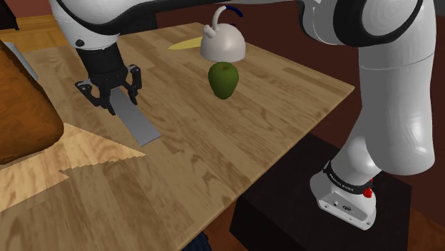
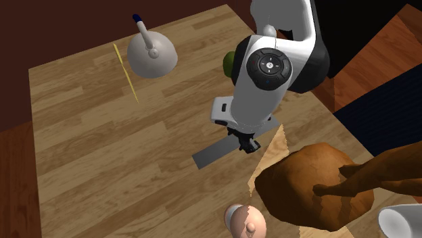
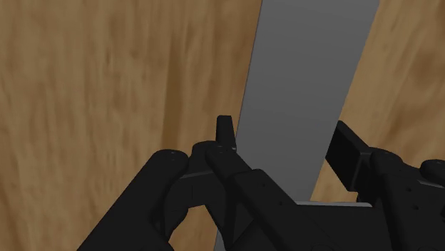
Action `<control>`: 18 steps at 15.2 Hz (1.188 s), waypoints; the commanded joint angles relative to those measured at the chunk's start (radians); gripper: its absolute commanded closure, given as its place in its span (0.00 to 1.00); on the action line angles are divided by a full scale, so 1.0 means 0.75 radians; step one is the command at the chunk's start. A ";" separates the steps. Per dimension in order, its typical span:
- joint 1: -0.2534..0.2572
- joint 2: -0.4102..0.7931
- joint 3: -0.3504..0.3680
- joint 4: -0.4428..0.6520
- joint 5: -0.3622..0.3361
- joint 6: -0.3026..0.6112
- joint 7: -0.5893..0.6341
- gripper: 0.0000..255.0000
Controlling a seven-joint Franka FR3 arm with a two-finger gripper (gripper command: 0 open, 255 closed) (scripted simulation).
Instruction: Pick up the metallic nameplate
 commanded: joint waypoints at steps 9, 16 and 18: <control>0.011 0.010 -0.002 0.060 -0.003 -0.059 -0.003 1.00; 0.045 0.040 -0.003 0.238 -0.011 -0.204 -0.012 1.00; 0.059 0.055 -0.005 0.300 -0.017 -0.251 -0.016 1.00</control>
